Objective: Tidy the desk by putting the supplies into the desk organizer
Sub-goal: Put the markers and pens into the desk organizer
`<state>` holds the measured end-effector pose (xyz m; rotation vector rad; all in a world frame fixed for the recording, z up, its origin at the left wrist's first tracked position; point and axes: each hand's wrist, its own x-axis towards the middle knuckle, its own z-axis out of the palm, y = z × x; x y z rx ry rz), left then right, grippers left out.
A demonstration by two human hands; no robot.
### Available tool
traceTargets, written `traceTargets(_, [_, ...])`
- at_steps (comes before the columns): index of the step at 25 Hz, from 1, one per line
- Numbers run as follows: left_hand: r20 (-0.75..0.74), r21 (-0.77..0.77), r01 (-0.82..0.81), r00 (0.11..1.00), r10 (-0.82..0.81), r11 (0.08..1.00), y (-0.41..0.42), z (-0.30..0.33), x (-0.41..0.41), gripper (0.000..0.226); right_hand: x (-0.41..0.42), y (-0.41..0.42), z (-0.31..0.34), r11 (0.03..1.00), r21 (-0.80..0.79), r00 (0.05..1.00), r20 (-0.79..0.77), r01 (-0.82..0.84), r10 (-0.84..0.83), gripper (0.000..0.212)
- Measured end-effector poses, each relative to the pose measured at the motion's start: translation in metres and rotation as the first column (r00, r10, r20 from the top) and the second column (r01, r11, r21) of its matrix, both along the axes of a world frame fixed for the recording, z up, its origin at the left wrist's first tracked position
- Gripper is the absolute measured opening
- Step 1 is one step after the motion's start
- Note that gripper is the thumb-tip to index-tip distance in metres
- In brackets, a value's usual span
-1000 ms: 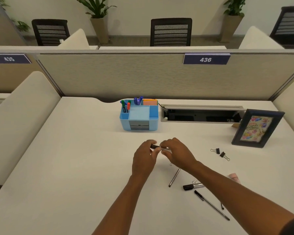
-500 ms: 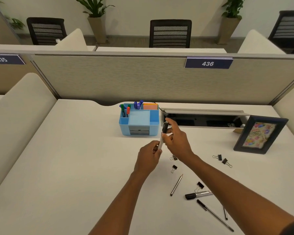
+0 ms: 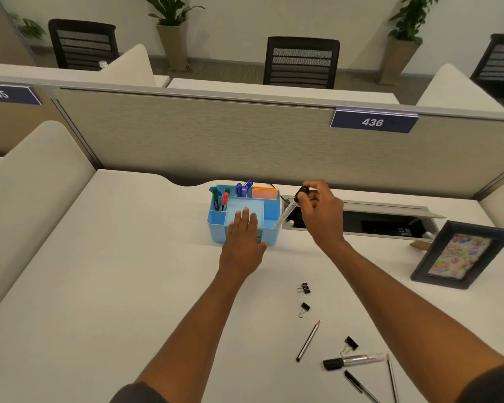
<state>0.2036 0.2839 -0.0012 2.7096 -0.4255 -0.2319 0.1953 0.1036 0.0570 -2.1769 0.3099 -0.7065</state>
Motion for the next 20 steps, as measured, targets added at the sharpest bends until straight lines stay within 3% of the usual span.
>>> traceTargets(3, [-0.04, 0.123, 0.053, 0.998, -0.048, 0.991, 0.005, -0.012, 0.008, 0.083, 0.021, -0.005, -0.005, 1.0, -0.015, 1.0, 0.025, -0.004, 0.004, 0.013])
traceTargets(8, [-0.016, 0.158, 0.038, 0.999, -0.035, 0.987, 0.002, -0.021, 0.009, 0.085, 0.036, 0.0, -0.02, 0.997, -0.076, 1.0, -0.023, -0.009, 0.008, 0.015])
traceTargets(20, [0.0, 0.145, 0.027, 1.0, -0.027, 0.989, 0.001, -0.028, 0.012, 0.085, 0.085, 0.01, -0.043, 0.974, -0.196, 0.917, -0.399, -0.114, 0.027, 0.009])
